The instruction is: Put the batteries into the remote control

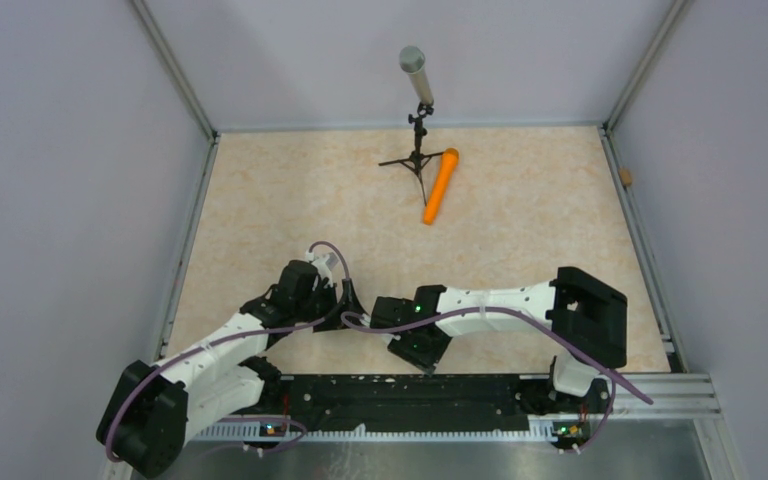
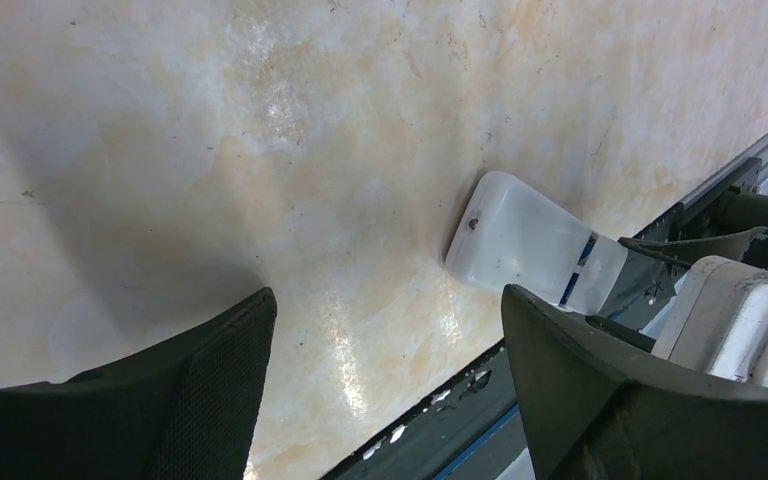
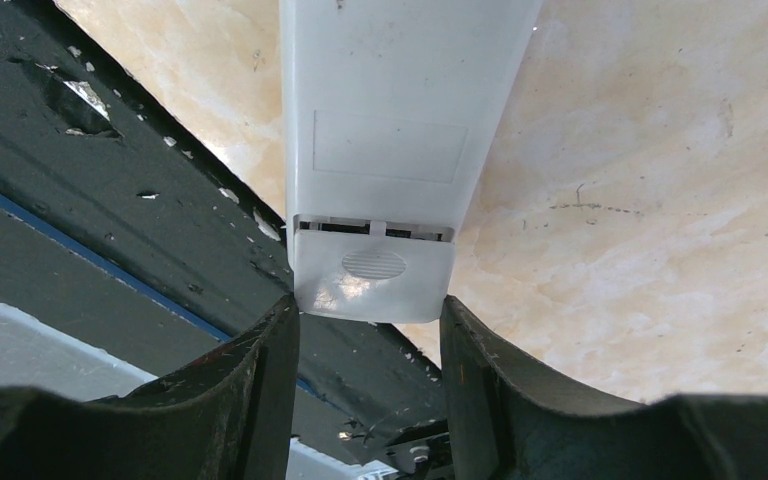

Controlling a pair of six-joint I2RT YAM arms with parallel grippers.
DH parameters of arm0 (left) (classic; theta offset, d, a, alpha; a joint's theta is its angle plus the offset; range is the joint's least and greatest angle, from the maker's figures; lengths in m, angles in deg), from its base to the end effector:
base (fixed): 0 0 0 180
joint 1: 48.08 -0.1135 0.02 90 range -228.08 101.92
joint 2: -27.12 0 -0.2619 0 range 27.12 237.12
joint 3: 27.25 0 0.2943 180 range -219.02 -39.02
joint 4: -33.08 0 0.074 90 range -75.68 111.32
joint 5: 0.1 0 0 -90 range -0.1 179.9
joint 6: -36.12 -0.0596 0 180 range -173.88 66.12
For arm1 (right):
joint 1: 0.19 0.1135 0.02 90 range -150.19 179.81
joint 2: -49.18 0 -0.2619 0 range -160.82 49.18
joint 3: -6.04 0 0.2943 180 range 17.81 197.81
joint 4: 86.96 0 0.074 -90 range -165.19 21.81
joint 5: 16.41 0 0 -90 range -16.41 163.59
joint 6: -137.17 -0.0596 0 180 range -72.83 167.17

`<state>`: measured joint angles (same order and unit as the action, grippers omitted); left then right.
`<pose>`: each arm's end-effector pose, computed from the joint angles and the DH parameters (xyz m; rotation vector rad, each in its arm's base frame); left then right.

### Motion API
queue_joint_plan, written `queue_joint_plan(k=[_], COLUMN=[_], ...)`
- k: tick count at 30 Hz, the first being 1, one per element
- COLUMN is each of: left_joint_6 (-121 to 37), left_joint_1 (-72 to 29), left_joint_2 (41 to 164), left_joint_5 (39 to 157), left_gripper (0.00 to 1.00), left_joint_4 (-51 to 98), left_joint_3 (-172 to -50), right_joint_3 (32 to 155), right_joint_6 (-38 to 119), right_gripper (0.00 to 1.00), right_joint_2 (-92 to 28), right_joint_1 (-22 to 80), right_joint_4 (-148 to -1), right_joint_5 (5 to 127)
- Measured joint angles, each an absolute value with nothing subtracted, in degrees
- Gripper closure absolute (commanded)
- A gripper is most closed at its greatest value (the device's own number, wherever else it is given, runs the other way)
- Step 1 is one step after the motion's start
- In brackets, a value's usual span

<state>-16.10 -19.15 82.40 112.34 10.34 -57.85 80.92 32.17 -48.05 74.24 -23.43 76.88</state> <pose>0.1864 -0.1290 0.1108 -0.0002 2.5655 -0.9718 0.0931 0.3215 0.1282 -1.5091 2.6506 0.0149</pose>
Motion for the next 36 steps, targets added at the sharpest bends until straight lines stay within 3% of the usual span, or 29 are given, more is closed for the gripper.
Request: queue_joint_plan(k=[36], left_joint_6=[-16.1], left_joint_1=[-19.2], left_joint_2=[82.4], left_joint_5=[112.6], left_gripper=[0.17], left_joint_4=[10.8], left_joint_3=[-57.6], right_joint_3=[80.9], right_joint_6=[32.0], right_gripper=[0.89], right_joint_2=[-49.6], right_joint_1=[73.8], right_joint_4=[-24.3], right_joint_5=[76.3])
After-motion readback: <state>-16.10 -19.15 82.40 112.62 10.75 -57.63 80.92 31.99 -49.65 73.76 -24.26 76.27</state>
